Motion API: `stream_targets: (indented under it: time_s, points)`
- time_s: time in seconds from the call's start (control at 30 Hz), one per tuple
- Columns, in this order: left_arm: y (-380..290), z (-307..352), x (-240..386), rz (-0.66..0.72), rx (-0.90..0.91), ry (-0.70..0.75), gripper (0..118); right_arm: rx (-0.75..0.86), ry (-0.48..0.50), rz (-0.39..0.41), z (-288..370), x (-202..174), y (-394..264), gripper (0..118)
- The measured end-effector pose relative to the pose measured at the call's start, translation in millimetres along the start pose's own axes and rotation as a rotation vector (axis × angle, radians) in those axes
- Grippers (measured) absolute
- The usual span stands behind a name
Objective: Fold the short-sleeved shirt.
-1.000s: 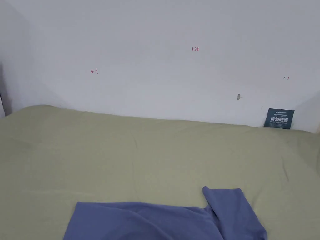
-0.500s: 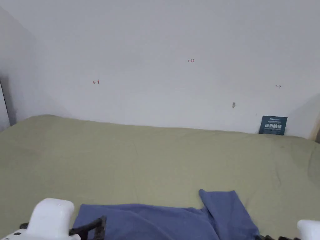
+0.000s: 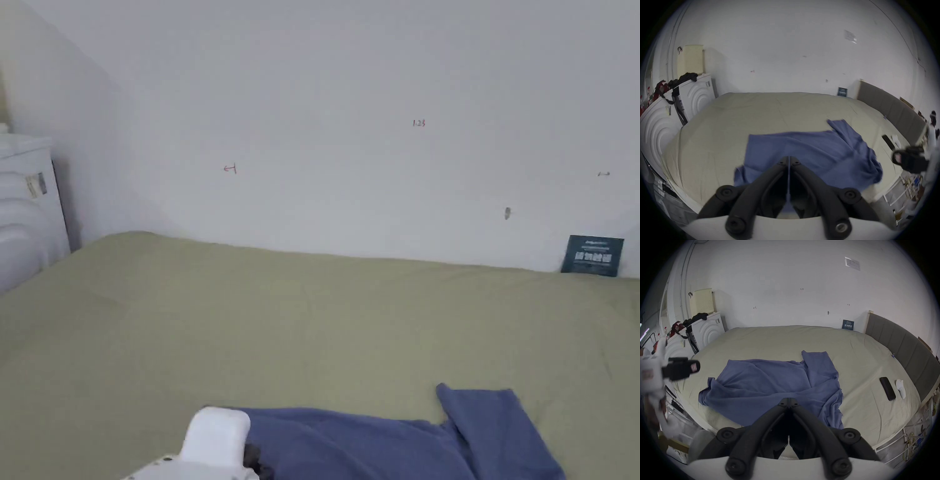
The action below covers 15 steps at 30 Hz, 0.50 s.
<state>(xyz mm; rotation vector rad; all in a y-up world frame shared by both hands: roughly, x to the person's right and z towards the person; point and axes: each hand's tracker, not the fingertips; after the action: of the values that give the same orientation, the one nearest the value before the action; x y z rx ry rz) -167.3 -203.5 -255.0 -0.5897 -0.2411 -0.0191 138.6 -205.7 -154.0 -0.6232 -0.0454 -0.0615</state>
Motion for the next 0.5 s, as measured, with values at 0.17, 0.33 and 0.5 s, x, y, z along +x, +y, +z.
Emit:
stream_targets:
  time_s: [0.17, 0.33, 0.5]
  points:
    - [66, -102, -87, 0.062, -0.134, -0.013, 117, -0.011, 0.005, -0.012, -19, 13, 15, 1]
    - [95, -205, -120, 0.006, -0.323, -0.014, 117, -0.041, -0.017, 0.0, -42, 26, 28, 1]
    - [72, -284, -121, 0.065, -0.534, -0.018, 117, -0.073, -0.031, -0.029, -61, 43, 37, 1]
